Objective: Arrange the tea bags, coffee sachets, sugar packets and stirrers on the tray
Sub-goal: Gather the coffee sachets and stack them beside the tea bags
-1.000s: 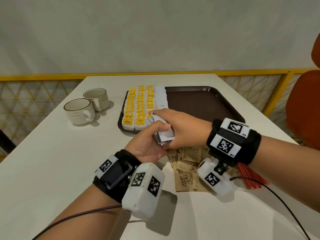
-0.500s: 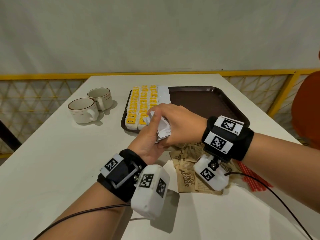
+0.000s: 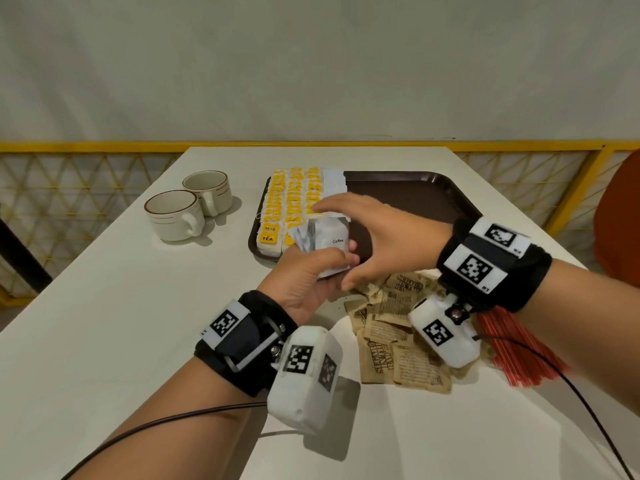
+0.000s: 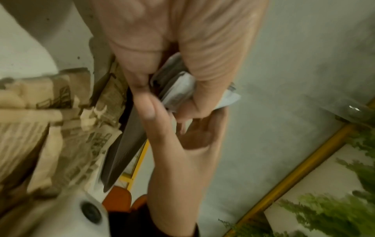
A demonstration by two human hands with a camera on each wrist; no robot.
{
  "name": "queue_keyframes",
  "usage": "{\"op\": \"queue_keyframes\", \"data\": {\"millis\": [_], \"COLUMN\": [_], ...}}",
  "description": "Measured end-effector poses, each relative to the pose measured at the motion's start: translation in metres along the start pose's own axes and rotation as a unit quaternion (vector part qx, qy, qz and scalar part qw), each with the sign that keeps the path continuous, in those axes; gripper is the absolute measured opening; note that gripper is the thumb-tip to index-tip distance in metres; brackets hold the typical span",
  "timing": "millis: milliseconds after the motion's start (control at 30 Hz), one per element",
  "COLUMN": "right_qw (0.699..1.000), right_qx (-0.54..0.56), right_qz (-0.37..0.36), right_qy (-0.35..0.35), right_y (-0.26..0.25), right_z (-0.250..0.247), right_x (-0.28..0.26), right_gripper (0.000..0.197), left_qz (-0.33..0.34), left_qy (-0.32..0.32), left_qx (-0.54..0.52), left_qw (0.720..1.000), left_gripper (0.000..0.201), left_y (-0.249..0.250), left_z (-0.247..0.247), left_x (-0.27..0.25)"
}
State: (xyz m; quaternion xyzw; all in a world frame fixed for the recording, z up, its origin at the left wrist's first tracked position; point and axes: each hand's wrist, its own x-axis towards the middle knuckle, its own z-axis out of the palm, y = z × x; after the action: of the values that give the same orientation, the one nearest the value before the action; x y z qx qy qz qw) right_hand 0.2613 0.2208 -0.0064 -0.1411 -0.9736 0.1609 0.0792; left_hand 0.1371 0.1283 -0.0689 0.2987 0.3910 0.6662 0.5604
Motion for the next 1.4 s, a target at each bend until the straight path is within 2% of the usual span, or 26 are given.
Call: {"op": "queue_keyframes", "data": {"millis": [67, 200, 300, 433, 700, 900, 1100, 1300, 1367, 1400], "right_qw": [0.999, 0.992, 0.988, 0.984, 0.979, 0.98, 0.971, 0.97, 0.96, 0.945], "right_qx": [0.037, 0.079, 0.118, 0.157, 0.178, 0.188, 0.224, 0.233, 0.268, 0.315], "right_qz": [-0.002, -0.029, -0.02, 0.009, 0.018, 0.046, 0.033, 0.074, 0.081, 0.087], "right_qy": [0.025, 0.092, 0.099, 0.08, 0.095, 0.05, 0.076, 0.009, -0.001, 0.002], "right_y": [0.006, 0.008, 0.005, 0.005, 0.006, 0.008, 0.009, 0.009, 0.009, 0.01], "right_z": [-0.011, -0.017, -0.016, -0.016, -0.014, -0.014, -0.015, -0.01, -0.011, -0.012], "right_x": [-0.005, -0.011, -0.012, -0.011, -0.01, -0.01, -0.013, -0.014, -0.015, -0.016], "right_gripper": [0.085, 0.037, 0.025, 0.027, 0.026, 0.028, 0.025, 0.015, 0.02, 0.024], "left_qz": [0.016, 0.009, 0.001, -0.002, -0.008, -0.022, -0.031, -0.046, -0.051, -0.052], "left_qy": [0.013, -0.006, -0.026, -0.041, -0.046, -0.063, -0.061, -0.055, -0.043, -0.034], "left_qx": [0.017, 0.037, 0.043, 0.039, 0.04, 0.042, -0.002, -0.012, -0.019, -0.029], "left_qw": [1.0, 0.999, 0.999, 0.998, 0.998, 0.997, 0.998, 0.997, 0.998, 0.998], "left_gripper": [0.039, 0.04, 0.035, 0.036, 0.034, 0.037, 0.042, 0.044, 0.048, 0.049], "left_y": [0.0, -0.001, -0.002, -0.002, 0.001, 0.002, 0.006, 0.006, 0.006, 0.007], "left_z": [-0.002, -0.002, -0.001, 0.0, 0.003, 0.006, 0.005, 0.007, 0.007, 0.007], "left_x": [0.001, 0.0, -0.002, -0.004, -0.006, -0.009, -0.007, -0.01, -0.009, -0.009]}}
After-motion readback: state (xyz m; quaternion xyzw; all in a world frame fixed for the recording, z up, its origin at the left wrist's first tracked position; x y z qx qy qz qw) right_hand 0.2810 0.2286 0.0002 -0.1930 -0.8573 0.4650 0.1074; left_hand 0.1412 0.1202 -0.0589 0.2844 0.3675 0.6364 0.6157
